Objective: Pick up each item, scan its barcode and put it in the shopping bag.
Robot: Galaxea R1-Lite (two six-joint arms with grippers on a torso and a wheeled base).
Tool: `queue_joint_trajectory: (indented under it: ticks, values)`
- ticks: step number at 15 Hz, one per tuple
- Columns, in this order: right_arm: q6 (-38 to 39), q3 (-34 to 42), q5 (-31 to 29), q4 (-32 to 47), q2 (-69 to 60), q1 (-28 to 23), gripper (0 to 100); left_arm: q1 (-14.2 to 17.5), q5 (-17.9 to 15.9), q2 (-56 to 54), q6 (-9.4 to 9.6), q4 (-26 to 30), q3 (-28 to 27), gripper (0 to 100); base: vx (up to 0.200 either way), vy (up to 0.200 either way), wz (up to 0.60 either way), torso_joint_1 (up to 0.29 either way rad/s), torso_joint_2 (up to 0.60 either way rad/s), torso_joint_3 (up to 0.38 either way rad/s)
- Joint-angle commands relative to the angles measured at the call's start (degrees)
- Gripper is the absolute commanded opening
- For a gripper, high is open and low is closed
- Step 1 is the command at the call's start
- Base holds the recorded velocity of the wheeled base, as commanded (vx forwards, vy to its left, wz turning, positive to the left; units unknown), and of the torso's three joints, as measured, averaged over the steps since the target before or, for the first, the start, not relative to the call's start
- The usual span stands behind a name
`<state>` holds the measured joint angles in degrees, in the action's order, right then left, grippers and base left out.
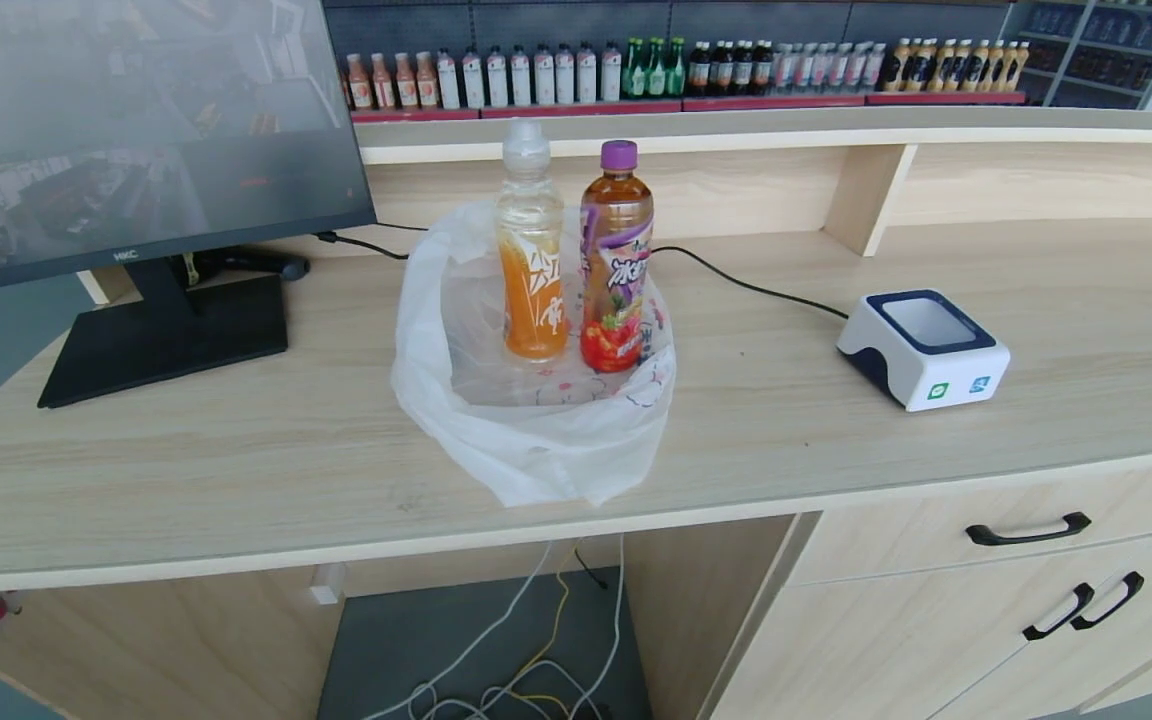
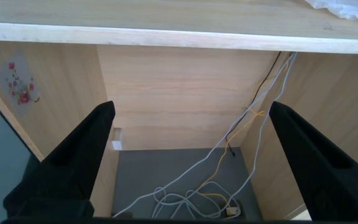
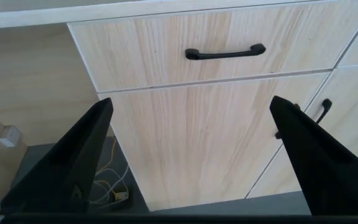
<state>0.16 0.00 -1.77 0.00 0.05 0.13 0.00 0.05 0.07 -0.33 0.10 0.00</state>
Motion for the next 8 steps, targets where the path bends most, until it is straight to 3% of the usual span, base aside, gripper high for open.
queue_joint_trajectory:
  ticks: [1, 4, 8]
  values:
    - [0.02, 0.0, 0.01, 0.0, -0.05, 0.04, 100, 0.0, 0.04, 0.01, -0.02, -0.01, 0.0, 100, 0.0, 0.0, 0.0, 0.0, 0.0, 0.0]
    - [0.02, 0.0, 0.01, 0.0, -0.05, 0.04, 100, 0.09, -0.05, 0.01, -0.02, -0.01, 0.0, 100, 0.0, 0.0, 0.0, 0.0, 0.0, 0.0]
    - [0.19, 0.0, 0.01, -0.09, -0.05, 0.04, 100, 0.0, 0.04, 0.01, -0.11, -0.01, 0.0, 100, 0.0, -0.2, 0.0, 0.002, 0.0, 0.005]
